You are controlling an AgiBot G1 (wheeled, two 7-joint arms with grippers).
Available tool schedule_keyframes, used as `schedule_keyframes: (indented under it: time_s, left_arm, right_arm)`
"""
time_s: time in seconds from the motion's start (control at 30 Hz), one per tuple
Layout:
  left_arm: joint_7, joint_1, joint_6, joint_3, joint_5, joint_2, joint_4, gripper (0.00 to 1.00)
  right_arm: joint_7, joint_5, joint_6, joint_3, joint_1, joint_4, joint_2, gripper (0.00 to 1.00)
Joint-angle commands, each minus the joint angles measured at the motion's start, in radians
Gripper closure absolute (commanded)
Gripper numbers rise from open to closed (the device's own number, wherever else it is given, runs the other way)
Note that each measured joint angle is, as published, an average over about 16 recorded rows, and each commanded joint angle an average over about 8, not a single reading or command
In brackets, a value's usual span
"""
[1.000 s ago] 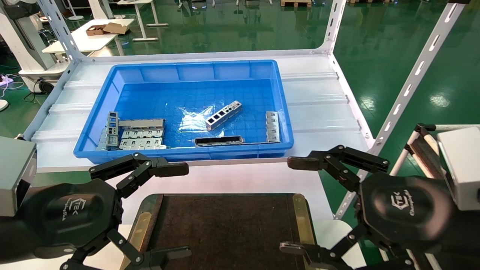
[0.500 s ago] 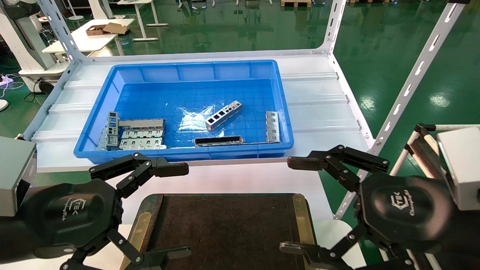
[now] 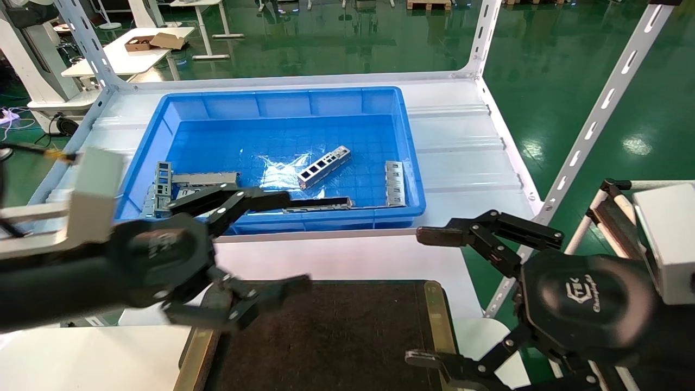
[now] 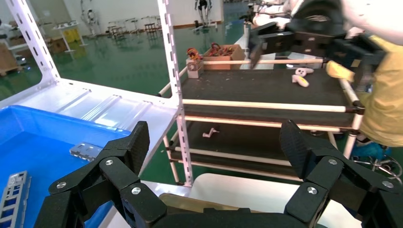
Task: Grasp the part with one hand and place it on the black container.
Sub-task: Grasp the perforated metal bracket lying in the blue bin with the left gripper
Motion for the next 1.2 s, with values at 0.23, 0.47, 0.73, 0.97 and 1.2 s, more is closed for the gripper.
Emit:
schedule_keyframes:
  time_s: [0.23, 0.47, 0.73, 0.97, 1.2]
  left_arm:
    - [-0.029, -0.123, -0.111, 0.083, 0.162, 0.132, 0.120, 0.00]
    - [-0.007, -0.228, -0.244, 0.153, 0.320, 0.277, 0.318, 0.00]
    - [0.069, -0.320, -0.403, 0.194, 0.432, 0.434, 0.580, 0.00]
    - [0.142, -0.391, -0.498, 0.203, 0.467, 0.545, 0.813, 0.00]
    - [0.179, -0.447, -0.584, 0.203, 0.472, 0.623, 1.002, 0.00]
  right_arm:
    - [0.000, 0.000, 0.000, -0.001, 0.000, 0.000, 0.000, 0.00]
    - [-0.001, 0.001, 0.000, -0.001, 0.000, 0.000, 0.000, 0.00]
    - [-0.001, 0.001, 0.001, -0.002, 0.000, 0.000, 0.001, 0.00]
    - [-0.001, 0.002, 0.001, -0.002, 0.001, 0.000, 0.001, 0.00]
    - [-0.001, 0.002, 0.001, -0.003, 0.001, 0.000, 0.001, 0.23]
